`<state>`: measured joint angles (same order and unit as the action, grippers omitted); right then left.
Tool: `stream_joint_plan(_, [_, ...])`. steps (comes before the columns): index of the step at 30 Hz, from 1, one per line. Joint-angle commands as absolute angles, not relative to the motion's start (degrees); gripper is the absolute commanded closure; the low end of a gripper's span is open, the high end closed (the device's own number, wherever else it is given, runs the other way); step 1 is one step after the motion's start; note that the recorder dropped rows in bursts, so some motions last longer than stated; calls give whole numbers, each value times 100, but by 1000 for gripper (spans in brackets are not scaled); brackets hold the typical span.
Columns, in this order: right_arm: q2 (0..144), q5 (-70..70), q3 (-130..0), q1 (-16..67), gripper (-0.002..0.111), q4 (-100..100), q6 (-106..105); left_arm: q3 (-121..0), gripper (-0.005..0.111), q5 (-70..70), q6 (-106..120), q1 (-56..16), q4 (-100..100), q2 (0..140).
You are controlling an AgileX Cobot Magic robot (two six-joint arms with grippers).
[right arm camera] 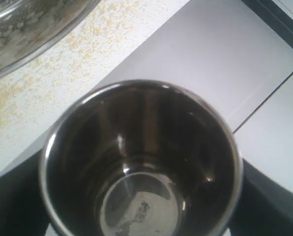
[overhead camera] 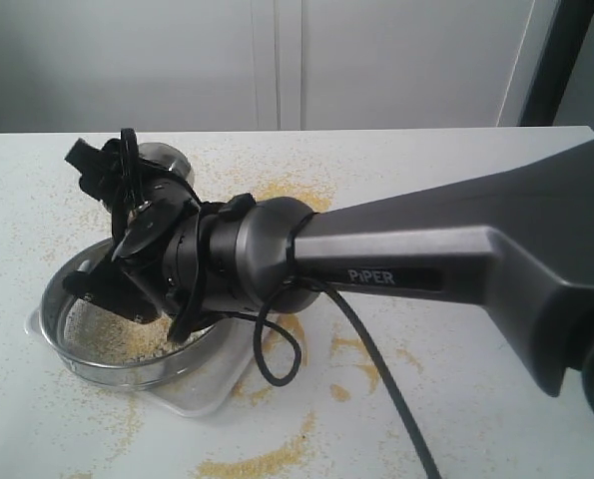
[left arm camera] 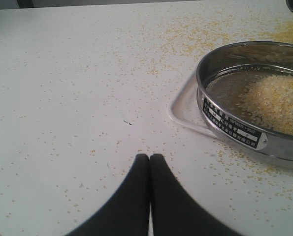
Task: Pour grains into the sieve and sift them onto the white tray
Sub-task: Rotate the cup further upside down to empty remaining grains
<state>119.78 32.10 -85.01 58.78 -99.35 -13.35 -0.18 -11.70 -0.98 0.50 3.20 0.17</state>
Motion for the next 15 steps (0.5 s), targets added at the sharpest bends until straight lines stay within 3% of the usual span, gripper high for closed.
stream_joint_plan(1, [11889,3477,-8507,5872,108,-9995,-258,0,107,-1155,-127,51,339,0])
stream_joint_plan(6, [11860,3972,-8602,5827,108,-9851,3955,0,107,-1155,-127,51,339,0])
stream_joint_plan(15, [11347,2538,-8602,5822,108,-9260,6329,0,107,-1155,-127,51,339,0])
